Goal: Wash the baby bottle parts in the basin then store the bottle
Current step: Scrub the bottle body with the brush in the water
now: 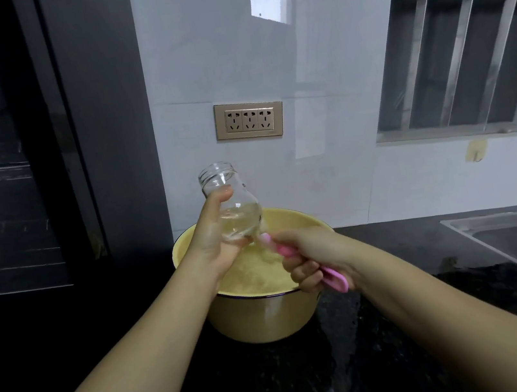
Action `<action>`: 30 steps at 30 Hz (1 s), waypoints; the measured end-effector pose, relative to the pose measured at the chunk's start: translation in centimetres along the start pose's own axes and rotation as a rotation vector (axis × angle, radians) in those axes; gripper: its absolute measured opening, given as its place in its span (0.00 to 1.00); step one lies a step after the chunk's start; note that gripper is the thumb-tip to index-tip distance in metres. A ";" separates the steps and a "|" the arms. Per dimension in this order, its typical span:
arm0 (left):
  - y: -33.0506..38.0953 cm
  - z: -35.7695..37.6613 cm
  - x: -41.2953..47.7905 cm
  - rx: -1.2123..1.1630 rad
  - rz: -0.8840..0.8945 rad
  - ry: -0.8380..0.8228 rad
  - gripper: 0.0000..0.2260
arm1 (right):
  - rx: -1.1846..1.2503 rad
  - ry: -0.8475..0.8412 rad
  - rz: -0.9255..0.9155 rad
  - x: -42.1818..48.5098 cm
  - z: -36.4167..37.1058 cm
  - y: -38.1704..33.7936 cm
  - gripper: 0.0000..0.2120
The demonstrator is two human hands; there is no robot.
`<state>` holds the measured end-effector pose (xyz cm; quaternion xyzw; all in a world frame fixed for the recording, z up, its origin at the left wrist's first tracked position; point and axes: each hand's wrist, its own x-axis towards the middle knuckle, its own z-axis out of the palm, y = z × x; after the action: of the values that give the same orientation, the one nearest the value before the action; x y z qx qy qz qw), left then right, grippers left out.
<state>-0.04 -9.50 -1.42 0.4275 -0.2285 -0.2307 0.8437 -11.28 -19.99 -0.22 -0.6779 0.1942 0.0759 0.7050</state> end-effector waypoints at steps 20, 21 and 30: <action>-0.9 -0.6 0.0 0.574 0.025 0.162 0.20 | -0.316 0.086 -0.079 -0.4 -3.9 -1.5 0.11; -0.7 -0.7 -0.1 0.577 -0.008 0.148 0.21 | -0.401 0.094 -0.053 -0.2 -3.9 -1.5 0.13; 0.5 -1.1 -0.7 0.778 -0.007 0.063 0.19 | -0.832 0.244 -0.123 1.0 -3.7 -1.1 0.16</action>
<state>0.20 -8.14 -1.69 0.7232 -0.2715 -0.1166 0.6242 -10.58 -23.89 0.37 -0.9185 0.1880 0.0249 0.3471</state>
